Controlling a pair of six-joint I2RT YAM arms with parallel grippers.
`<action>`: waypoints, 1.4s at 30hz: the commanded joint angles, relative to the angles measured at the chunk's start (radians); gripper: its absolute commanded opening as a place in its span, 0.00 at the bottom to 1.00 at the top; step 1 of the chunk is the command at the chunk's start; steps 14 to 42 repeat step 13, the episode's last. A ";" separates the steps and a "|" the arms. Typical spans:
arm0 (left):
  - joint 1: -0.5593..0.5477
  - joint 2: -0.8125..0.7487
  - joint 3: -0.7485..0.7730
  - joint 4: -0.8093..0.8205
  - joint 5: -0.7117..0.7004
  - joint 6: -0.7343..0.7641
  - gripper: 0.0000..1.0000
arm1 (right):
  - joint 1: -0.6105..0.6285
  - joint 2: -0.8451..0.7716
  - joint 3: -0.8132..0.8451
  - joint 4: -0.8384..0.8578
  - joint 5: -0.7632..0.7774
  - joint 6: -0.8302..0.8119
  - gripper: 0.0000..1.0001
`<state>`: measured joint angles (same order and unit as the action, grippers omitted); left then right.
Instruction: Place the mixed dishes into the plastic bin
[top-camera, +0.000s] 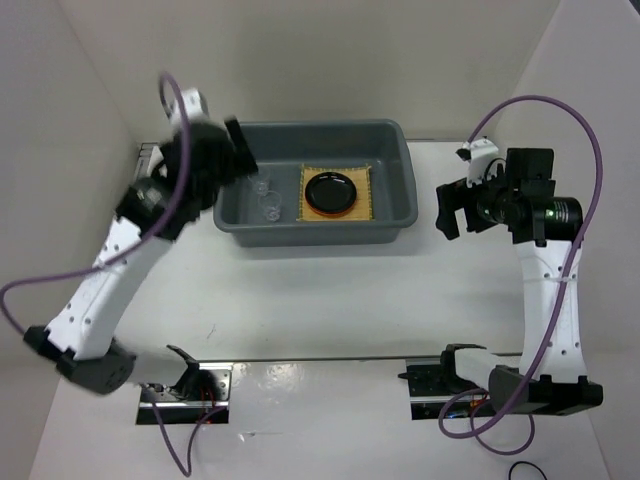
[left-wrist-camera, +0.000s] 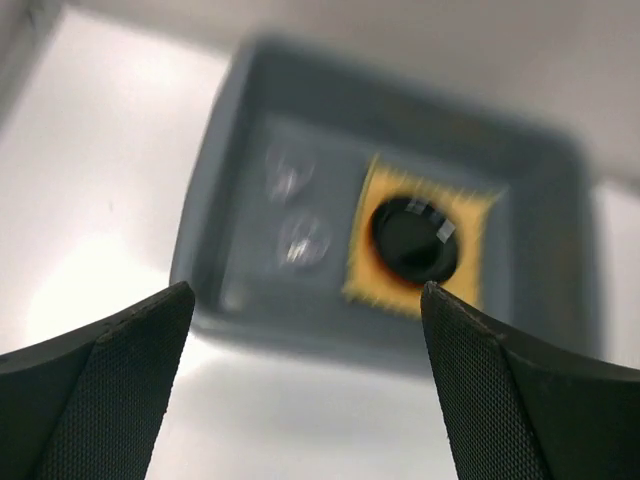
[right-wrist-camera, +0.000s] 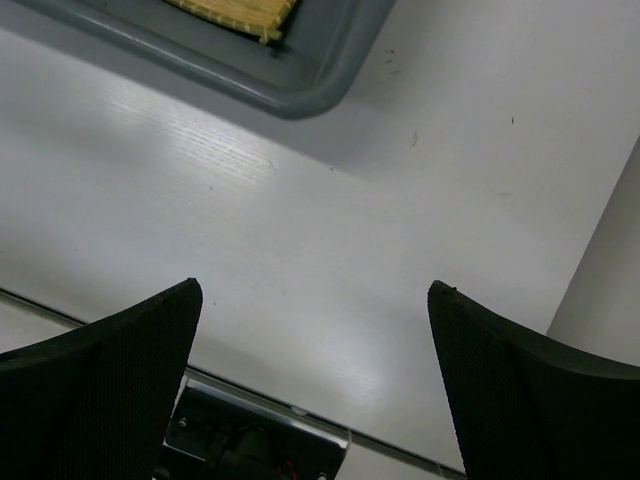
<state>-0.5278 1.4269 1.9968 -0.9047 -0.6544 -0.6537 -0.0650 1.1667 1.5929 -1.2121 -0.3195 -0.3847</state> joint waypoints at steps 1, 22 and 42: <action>-0.024 -0.298 -0.541 0.432 0.006 -0.015 1.00 | 0.004 -0.068 -0.062 0.071 0.066 0.043 0.98; 0.008 -0.705 -0.935 0.542 0.111 0.006 1.00 | 0.013 -0.114 -0.096 0.100 0.097 0.064 0.98; 0.008 -0.705 -0.935 0.542 0.111 0.006 1.00 | 0.013 -0.114 -0.096 0.100 0.097 0.064 0.98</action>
